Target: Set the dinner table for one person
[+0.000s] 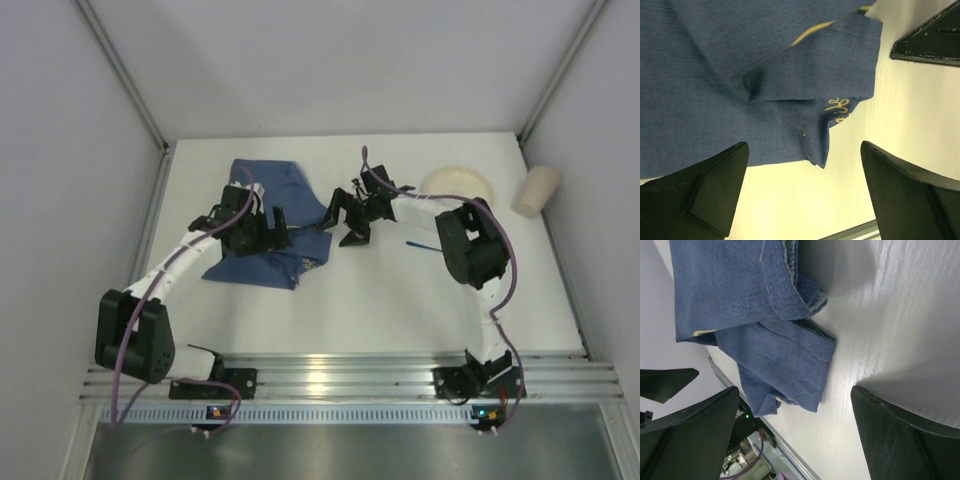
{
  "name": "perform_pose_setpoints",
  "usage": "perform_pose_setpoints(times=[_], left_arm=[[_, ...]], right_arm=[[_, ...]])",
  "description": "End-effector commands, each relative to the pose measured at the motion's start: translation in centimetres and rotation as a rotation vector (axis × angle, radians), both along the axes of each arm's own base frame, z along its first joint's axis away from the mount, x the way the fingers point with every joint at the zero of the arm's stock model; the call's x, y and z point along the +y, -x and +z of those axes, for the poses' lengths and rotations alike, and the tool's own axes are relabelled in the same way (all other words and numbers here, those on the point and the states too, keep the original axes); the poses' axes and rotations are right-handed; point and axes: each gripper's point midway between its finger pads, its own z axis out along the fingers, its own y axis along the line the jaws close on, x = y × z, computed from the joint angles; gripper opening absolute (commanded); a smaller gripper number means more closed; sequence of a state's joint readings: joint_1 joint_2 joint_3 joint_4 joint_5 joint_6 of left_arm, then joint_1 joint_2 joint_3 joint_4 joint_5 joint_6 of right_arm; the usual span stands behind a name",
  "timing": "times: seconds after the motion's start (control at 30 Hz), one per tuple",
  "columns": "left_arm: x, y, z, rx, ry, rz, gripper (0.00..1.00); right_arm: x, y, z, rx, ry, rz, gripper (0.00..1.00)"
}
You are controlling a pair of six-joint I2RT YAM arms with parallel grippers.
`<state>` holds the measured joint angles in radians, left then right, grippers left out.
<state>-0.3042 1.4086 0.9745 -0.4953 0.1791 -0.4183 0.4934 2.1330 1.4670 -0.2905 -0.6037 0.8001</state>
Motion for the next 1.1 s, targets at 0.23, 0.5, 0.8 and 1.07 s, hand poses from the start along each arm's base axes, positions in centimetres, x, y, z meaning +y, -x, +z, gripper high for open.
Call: perform_pose_setpoints(times=[0.23, 0.5, 0.8, 1.07], left_arm=[[12.2, 1.7, 0.4, 0.021, -0.087, 0.454, 0.99], [18.8, 2.8, -4.9, 0.235, -0.003, 0.720, 0.99], [16.9, 3.3, -9.8, 0.350, 0.115, 0.691, 0.77], [17.3, 2.9, -11.6, 0.356, 0.076, 0.704, 0.19]], right_arm=[[4.3, -0.1, -4.2, -0.026, 0.070, 0.004, 0.57], [2.3, 0.4, -4.5, -0.019, 0.114, -0.010, 0.31], [-1.4, 0.7, -4.5, -0.009, 0.159, -0.045, 0.00], [-3.0, 0.4, -4.2, -0.008, 0.170, -0.063, 0.00]])
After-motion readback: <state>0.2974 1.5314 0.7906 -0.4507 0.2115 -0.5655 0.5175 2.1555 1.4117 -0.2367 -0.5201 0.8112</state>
